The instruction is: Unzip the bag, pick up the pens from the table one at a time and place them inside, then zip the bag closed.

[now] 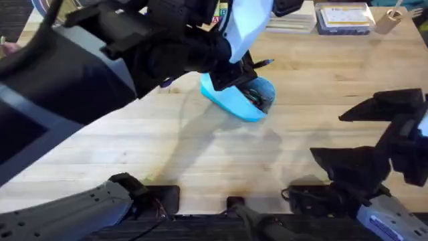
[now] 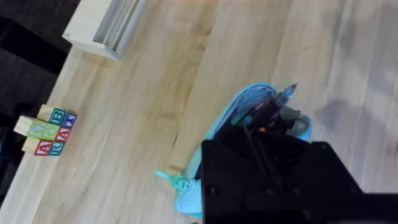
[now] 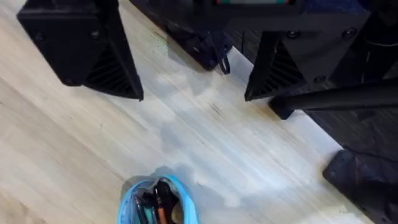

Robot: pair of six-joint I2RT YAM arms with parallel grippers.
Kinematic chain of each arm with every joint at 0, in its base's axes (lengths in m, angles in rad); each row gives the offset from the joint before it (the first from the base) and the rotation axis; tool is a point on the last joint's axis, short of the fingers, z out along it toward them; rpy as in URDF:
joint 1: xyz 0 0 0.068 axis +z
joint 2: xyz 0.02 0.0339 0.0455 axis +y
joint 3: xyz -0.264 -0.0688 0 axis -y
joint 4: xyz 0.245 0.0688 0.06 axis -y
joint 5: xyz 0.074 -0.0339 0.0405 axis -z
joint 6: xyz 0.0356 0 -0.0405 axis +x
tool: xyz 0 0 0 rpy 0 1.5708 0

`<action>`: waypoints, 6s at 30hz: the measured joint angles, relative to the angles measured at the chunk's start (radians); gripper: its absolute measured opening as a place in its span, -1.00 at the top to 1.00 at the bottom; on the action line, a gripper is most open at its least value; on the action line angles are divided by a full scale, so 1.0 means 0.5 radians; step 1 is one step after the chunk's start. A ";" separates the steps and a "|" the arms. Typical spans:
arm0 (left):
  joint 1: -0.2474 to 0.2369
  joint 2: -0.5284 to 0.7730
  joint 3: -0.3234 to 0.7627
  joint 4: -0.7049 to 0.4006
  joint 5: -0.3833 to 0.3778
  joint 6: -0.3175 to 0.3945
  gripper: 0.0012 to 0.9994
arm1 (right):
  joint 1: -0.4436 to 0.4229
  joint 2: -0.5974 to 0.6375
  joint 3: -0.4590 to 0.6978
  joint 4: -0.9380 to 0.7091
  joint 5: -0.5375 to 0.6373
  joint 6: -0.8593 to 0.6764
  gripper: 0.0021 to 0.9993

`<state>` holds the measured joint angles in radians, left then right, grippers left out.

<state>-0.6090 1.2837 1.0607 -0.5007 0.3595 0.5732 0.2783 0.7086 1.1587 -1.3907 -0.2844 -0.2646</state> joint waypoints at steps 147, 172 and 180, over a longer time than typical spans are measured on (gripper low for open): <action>0.917 -0.266 -0.001 -0.314 0.050 -0.326 -0.99 | 0.000 0.000 0.000 0.029 -0.001 0.383 -1.00; 1.453 -0.266 -0.001 -0.406 0.464 -0.269 -0.99 | 0.000 0.007 0.001 0.136 0.120 0.703 -1.00; 1.453 -0.266 -0.001 -0.406 0.464 -0.263 -0.99 | 0.000 0.274 0.004 0.102 0.120 0.829 -1.00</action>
<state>0.1177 1.1507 1.0603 -0.7038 0.5915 0.4416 0.2783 0.8457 1.1609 -1.3398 -0.2245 0.1499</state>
